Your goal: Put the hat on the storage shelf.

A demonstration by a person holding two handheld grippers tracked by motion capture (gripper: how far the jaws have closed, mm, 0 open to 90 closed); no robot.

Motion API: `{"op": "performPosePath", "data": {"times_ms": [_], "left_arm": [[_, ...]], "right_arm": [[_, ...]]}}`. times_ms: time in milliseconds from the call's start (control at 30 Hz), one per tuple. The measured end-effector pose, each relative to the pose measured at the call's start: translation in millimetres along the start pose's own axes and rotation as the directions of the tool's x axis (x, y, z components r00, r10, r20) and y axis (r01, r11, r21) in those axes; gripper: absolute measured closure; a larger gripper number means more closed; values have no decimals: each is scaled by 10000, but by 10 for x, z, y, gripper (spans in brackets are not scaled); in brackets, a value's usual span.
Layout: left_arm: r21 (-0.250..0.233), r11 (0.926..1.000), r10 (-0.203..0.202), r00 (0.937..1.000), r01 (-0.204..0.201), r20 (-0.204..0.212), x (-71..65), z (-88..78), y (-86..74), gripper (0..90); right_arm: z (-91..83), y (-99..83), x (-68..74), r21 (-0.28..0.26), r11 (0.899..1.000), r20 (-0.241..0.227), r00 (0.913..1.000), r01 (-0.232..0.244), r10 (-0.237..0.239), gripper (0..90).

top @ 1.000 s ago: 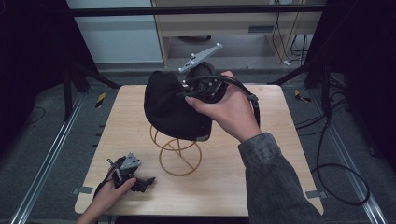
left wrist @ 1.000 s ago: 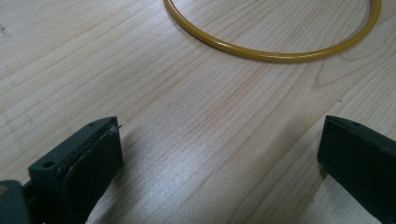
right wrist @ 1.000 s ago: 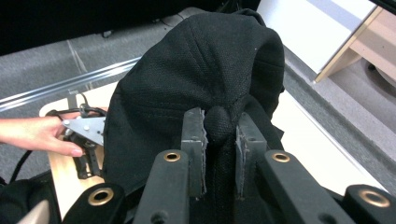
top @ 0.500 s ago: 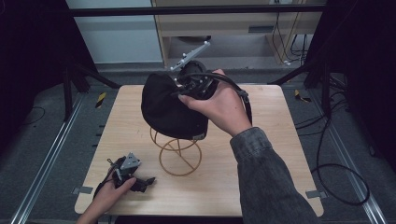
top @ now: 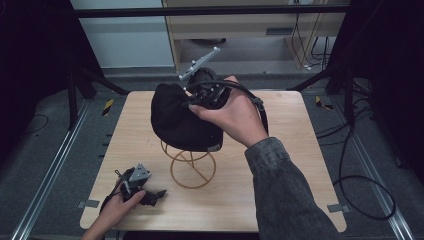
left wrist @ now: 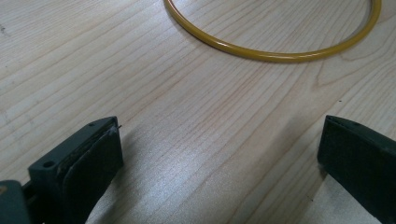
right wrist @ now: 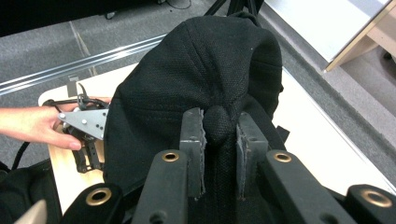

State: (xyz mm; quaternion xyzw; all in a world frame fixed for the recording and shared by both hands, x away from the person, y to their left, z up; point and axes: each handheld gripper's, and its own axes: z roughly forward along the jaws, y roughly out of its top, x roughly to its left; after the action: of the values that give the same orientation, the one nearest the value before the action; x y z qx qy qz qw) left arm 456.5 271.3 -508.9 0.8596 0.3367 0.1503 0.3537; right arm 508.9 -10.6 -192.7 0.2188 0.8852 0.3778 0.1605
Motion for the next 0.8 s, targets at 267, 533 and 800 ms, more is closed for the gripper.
{"op": "performPosePath", "data": {"times_ms": [267,533,800], "left_arm": [[1,10000,-1,10000,1,-6,-1,-1,-1,0],[-11,10000,-15,10000,15,6,-2,0,-1,0],[-12,10000,-15,10000,15,4,-2,0,-1,0]], "right_arm": [[89,26,42,138,9999,-133,9999,70,-69,764],[199,44,66,419,9991,-144,9998,113,-107,763],[283,24,89,502,9987,-236,9997,109,-97,759]]}}
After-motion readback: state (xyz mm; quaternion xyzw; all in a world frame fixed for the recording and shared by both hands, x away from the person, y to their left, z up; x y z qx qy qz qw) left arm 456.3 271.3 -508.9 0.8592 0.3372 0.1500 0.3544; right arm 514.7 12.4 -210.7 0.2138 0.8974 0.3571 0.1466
